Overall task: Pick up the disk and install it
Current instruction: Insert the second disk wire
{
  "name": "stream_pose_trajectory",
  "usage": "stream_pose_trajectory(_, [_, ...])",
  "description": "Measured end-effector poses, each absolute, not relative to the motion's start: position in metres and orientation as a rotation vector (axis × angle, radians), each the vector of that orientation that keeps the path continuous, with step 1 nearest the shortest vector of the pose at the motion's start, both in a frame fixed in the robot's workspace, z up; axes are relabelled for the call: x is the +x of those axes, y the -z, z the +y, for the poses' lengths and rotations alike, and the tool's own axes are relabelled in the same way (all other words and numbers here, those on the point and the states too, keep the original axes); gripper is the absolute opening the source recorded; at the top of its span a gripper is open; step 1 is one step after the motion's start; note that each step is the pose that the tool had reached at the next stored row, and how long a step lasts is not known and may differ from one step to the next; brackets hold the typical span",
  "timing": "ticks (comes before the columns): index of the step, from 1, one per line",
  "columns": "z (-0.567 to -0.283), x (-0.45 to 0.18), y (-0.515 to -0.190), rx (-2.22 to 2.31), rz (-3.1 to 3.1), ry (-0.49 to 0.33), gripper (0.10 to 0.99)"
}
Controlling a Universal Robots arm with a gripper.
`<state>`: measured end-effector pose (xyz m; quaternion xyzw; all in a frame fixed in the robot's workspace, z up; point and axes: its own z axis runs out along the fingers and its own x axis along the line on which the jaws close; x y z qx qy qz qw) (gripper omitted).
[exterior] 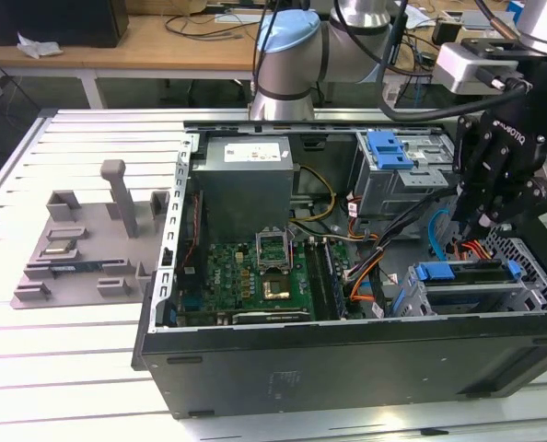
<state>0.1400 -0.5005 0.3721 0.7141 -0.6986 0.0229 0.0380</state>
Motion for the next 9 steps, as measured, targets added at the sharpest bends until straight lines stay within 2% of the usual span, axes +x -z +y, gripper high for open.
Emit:
stream_pose_trajectory(4, [-0.5005,0.1400,-0.3720,2.191,-2.143,-0.070,0.349])
stream_pose_trajectory(7, [-0.5005,0.1400,-0.3720,2.191,-2.143,-0.070,0.161])
stream_pose_trajectory(9, [-0.5005,0.1400,-0.3720,2.191,-2.143,-0.070,0.161])
